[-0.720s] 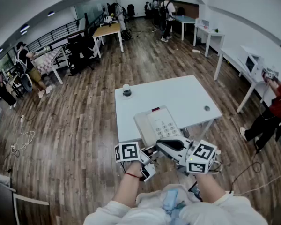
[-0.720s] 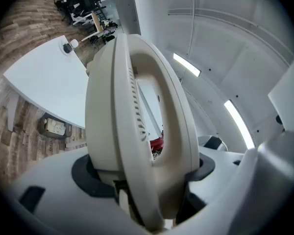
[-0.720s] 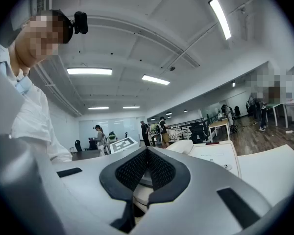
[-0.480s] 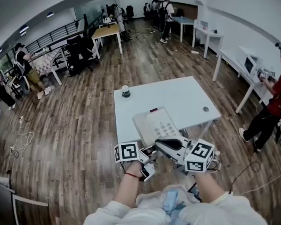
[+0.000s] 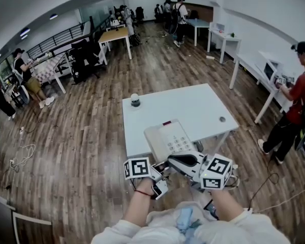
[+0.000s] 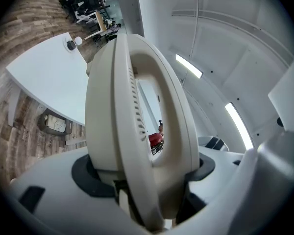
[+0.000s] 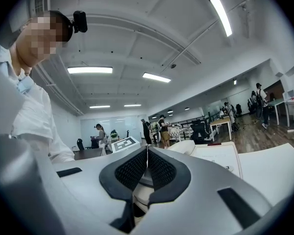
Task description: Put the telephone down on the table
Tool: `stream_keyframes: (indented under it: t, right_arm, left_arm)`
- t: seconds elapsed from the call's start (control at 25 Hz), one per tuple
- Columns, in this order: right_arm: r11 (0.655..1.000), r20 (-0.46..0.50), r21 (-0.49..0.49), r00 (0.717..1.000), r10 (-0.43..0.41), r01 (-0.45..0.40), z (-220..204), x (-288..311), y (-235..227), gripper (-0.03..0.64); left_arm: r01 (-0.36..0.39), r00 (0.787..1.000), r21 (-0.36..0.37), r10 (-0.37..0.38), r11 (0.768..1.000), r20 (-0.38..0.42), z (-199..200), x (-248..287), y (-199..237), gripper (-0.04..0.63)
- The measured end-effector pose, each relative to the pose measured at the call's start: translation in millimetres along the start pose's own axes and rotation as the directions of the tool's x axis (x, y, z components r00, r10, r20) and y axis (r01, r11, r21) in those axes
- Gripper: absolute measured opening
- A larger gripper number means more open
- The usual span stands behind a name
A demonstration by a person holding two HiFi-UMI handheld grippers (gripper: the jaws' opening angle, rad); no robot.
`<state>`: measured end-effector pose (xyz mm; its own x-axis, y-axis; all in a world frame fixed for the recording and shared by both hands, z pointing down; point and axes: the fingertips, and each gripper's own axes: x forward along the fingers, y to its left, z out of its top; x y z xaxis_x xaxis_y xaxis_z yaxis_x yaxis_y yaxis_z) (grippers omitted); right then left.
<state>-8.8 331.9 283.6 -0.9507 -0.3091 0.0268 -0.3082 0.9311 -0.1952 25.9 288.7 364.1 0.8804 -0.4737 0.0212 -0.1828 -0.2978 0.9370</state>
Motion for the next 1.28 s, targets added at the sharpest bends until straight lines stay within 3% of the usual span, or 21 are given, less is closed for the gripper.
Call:
stream_keyframes:
  t: [0.68,1.28]
  right_arm:
    - [0.999,0.015,-0.013,0.999,-0.042,0.042,-4.2,9.1,-4.7,0.034]
    - [0.993,0.022,-0.022,0.993,-0.112,0.112,-10.2,19.7,-24.7,0.034]
  left_arm:
    - [-0.004,1.0,-0.012,0.004,1.0,-0.004,4.5,-4.9,7.7,0.371]
    - [0.015,0.998,-0.036,-0.017,0.999,-0.057,15.6,2.8,23.5,0.372]
